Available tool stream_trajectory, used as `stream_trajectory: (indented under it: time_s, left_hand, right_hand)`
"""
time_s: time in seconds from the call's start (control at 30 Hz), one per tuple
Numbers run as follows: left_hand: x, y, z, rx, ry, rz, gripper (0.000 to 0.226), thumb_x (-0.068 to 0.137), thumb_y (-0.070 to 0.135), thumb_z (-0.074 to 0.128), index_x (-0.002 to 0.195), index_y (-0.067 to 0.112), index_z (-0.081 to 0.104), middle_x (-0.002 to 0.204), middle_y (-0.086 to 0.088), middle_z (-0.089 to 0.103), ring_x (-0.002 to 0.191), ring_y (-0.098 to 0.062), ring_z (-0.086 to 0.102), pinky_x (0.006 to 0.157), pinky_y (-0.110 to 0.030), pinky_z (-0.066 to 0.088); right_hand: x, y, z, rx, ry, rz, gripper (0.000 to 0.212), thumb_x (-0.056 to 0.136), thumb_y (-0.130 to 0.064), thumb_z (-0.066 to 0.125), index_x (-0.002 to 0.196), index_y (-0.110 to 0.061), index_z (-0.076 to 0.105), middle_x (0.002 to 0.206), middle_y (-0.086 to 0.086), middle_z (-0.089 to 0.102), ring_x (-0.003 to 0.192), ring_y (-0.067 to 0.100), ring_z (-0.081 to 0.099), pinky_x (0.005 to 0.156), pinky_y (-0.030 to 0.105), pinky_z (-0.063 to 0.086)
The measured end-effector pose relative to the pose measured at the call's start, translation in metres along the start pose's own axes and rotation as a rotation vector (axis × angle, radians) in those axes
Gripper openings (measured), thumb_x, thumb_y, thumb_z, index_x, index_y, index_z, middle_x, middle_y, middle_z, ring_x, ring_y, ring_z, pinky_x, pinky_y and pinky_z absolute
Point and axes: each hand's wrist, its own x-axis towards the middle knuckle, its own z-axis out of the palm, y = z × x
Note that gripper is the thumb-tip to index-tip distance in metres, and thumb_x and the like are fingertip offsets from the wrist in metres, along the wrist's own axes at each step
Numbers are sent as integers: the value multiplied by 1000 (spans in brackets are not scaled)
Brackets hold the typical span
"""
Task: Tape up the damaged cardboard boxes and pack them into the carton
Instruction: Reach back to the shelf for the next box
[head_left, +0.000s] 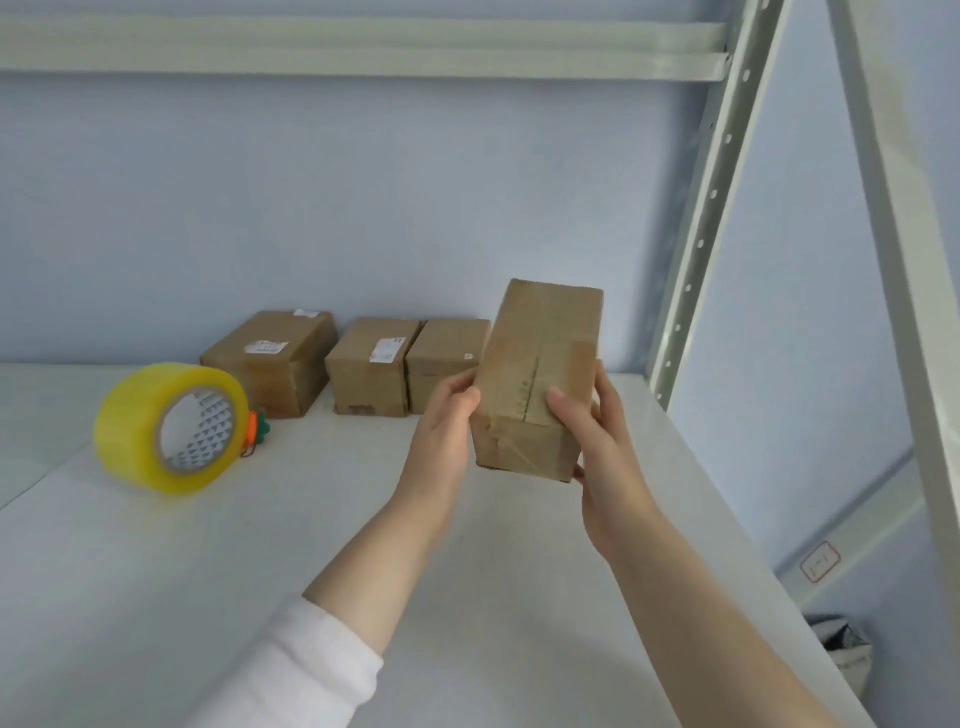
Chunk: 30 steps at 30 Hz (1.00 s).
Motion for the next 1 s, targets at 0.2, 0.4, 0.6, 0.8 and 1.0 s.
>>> stream_trajectory:
  time_s: [0.2, 0.4, 0.6, 0.8, 1.0]
  left_hand:
    - [-14, 14, -45, -207, 108, -23, 35, 91, 40, 53, 120, 21, 55, 110, 2, 69, 93, -9, 68, 75, -32, 57]
    - [-16, 16, -93, -424, -19, -219, 30, 98, 41, 38, 114, 27, 59, 109, -3, 71, 101, -19, 67, 82, -39, 56]
    - [-14, 36, -150, -224, -52, -131, 72, 66, 58, 67, 131, 31, 48, 106, 7, 66, 87, -13, 62, 66, -29, 51]
    - [-11, 32, -175, -344, -82, -104, 84, 58, 41, 78, 130, 44, 37, 110, 3, 65, 87, -17, 61, 66, -35, 52]
    - [-13, 24, -183, -170, -111, -128, 77, 56, 57, 79, 123, 35, 47, 120, 8, 60, 112, -12, 55, 90, -40, 45]
  right_hand:
    - [-22, 1, 42, -281, -59, -165, 70, 67, -66, 66, 129, -60, 34, 148, -17, 23, 134, -1, 25, 97, 11, 34]
    - [-18, 10, 70, 104, -150, -14, 81, 74, -38, 68, 144, -39, 26, 136, -14, 50, 116, 7, 56, 89, 27, 47]
    - [-23, 17, 100, 36, -198, -14, 65, 68, -29, 63, 128, -47, 48, 122, -17, 63, 108, 6, 61, 73, 20, 48]
    - [-32, 29, 112, -81, -187, -46, 63, 71, -41, 65, 130, -47, 45, 119, -23, 62, 109, 0, 59, 86, 27, 47]
    - [-30, 40, 98, 58, -81, 142, 59, 68, -40, 58, 122, -17, 55, 106, 6, 57, 97, 24, 52, 82, 38, 45]
